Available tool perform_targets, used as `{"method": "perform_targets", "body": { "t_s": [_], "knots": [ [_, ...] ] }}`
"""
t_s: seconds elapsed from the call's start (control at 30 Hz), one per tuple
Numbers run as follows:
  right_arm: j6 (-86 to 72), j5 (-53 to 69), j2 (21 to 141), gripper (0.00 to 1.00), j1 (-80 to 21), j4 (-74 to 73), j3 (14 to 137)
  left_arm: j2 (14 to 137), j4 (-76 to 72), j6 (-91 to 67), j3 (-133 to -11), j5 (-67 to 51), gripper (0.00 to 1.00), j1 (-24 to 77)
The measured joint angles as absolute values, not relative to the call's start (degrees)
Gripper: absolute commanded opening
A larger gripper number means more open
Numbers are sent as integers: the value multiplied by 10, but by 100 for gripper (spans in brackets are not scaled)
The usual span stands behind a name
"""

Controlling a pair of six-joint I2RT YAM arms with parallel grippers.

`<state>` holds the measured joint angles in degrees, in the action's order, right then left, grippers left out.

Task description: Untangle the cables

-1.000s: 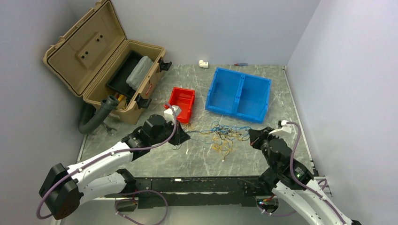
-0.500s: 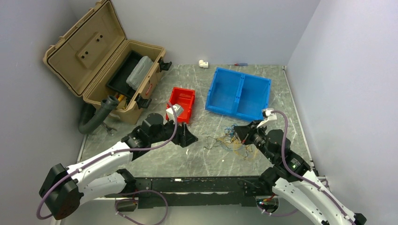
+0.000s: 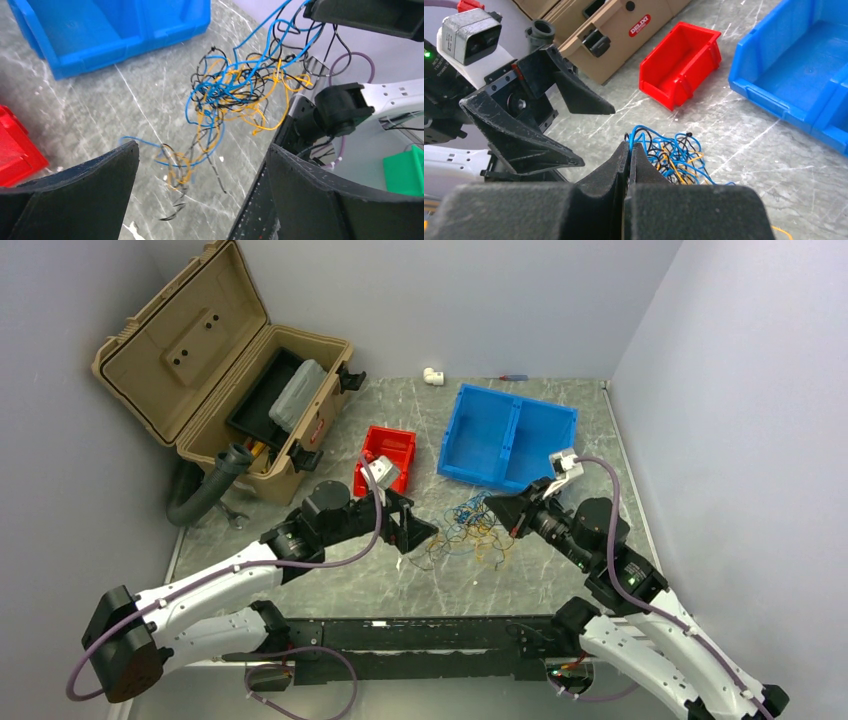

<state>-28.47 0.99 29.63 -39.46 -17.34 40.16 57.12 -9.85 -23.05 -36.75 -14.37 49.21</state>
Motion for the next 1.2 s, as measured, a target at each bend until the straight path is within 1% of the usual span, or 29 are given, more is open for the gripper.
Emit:
{"method": "perform_targets", "body": {
  "t_s": [0.23,0.43,0.63,1.03,1.2],
  "knots": [
    [-284,27,317,0,-395,-169,418,572,-124,-186,-379,-138,99,493],
    [-285,36,324,0,-395,-168,433,569,-199,-152,-353,-157,99,498],
    [-286,42,326,0,-395,-165,440,575,-210,-126,-349,-167,99,502],
    [-292,53,337,0,-395,-163,440,668,-264,-92,-351,-206,99,515],
    [-299,56,336,0,-395,-161,441,715,-268,-77,-376,-211,99,528]
  ]
}}
